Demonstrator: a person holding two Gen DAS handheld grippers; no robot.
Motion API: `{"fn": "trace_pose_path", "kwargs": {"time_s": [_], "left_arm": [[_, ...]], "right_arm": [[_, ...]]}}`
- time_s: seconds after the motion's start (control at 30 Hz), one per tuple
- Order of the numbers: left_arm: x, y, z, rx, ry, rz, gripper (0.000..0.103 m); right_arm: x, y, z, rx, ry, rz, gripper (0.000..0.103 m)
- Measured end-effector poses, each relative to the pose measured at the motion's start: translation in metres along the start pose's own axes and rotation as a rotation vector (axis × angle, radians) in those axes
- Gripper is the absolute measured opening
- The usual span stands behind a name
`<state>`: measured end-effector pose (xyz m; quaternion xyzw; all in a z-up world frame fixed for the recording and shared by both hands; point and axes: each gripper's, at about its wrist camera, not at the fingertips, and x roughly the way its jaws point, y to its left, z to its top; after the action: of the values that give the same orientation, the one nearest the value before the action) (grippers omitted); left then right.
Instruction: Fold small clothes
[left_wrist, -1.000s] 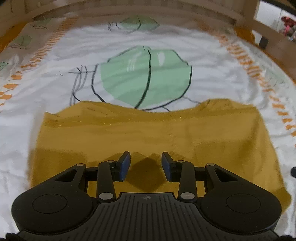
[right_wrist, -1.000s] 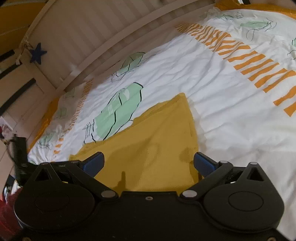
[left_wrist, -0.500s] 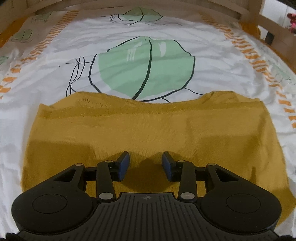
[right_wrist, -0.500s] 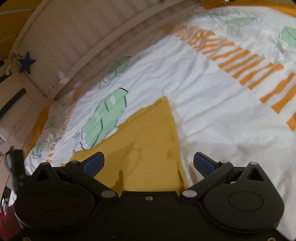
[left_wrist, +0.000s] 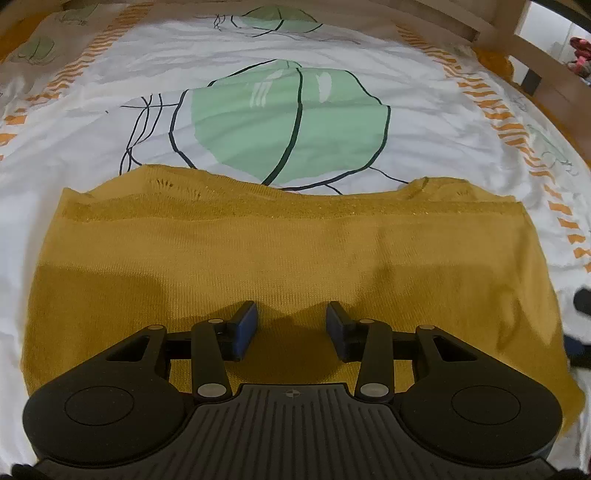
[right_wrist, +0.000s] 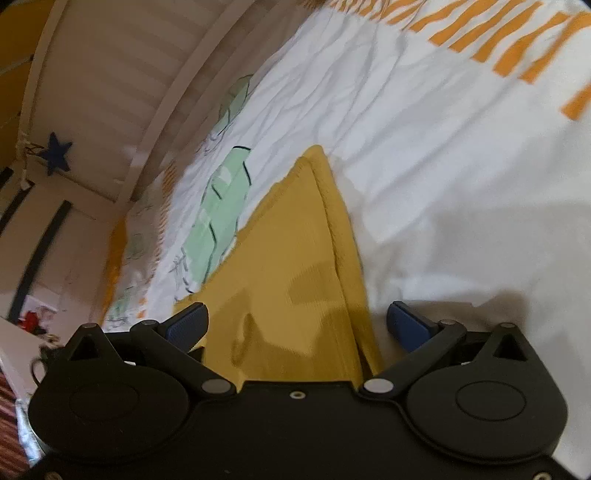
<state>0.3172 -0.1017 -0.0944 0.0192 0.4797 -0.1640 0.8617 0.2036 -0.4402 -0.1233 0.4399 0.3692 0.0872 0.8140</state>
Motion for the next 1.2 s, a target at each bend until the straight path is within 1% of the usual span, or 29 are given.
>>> {"fn": "trace_pose_path", "kwargs": {"time_s": [0.07,0.2,0.33,0.43,0.53,0.6,0.7,0.77,0.87,0.9,0.93,0.97,1.07,1.1,1.13,1.17,1.2], "left_arm": [[0.000,0.000,-0.001,0.003,-0.005,0.001,0.041],[0.001,-0.001,-0.001,0.006,-0.012,0.005,0.041],[0.002,-0.002,0.000,0.008,-0.016,0.011,0.042],[0.003,-0.004,0.002,0.011,-0.018,0.018,0.043],[0.001,-0.002,0.004,0.002,-0.021,0.013,0.043],[-0.003,0.002,0.004,-0.009,-0.035,-0.006,0.042],[-0.016,0.011,0.001,-0.030,-0.070,-0.028,0.042],[-0.028,0.020,-0.003,-0.031,-0.102,-0.007,0.042],[-0.046,0.038,-0.007,-0.032,-0.130,0.027,0.042],[-0.051,0.046,-0.008,-0.037,-0.133,0.031,0.042],[-0.056,0.055,-0.009,-0.041,-0.133,0.033,0.042],[-0.060,0.063,-0.010,-0.046,-0.132,0.038,0.042],[-0.070,0.089,-0.012,-0.060,-0.128,0.061,0.042],[-0.071,0.096,-0.012,-0.062,-0.124,0.066,0.043],[-0.073,0.103,-0.012,-0.063,-0.118,0.071,0.043],[-0.073,0.109,-0.013,-0.065,-0.111,0.073,0.043],[-0.072,0.115,-0.013,-0.068,-0.103,0.074,0.043]], "right_arm": [[0.008,-0.003,0.011,0.003,0.036,0.042,0.103],[0.022,-0.004,0.025,-0.035,0.095,0.127,0.103],[0.023,-0.008,0.025,-0.045,0.092,0.193,0.103],[0.023,-0.011,0.026,-0.040,0.086,0.265,0.103],[0.027,-0.011,0.029,-0.033,0.085,0.308,0.103],[0.030,-0.009,0.029,-0.037,0.083,0.309,0.103],[0.031,-0.001,0.026,-0.103,0.097,0.268,0.103],[0.033,0.007,0.023,-0.153,0.111,0.236,0.103],[0.033,0.014,0.020,-0.194,0.135,0.219,0.101],[0.032,0.014,0.019,-0.201,0.141,0.213,0.100],[0.032,0.014,0.019,-0.204,0.144,0.206,0.093],[0.032,0.014,0.017,-0.198,0.150,0.202,0.079],[0.032,0.008,0.013,-0.184,0.143,0.164,0.056],[0.030,0.008,0.012,-0.189,0.132,0.139,0.051],[0.030,0.007,0.011,-0.190,0.125,0.124,0.043],[0.028,0.008,0.010,-0.191,0.120,0.113,0.038],[0.028,0.010,0.008,-0.194,0.114,0.098,0.036]]}}
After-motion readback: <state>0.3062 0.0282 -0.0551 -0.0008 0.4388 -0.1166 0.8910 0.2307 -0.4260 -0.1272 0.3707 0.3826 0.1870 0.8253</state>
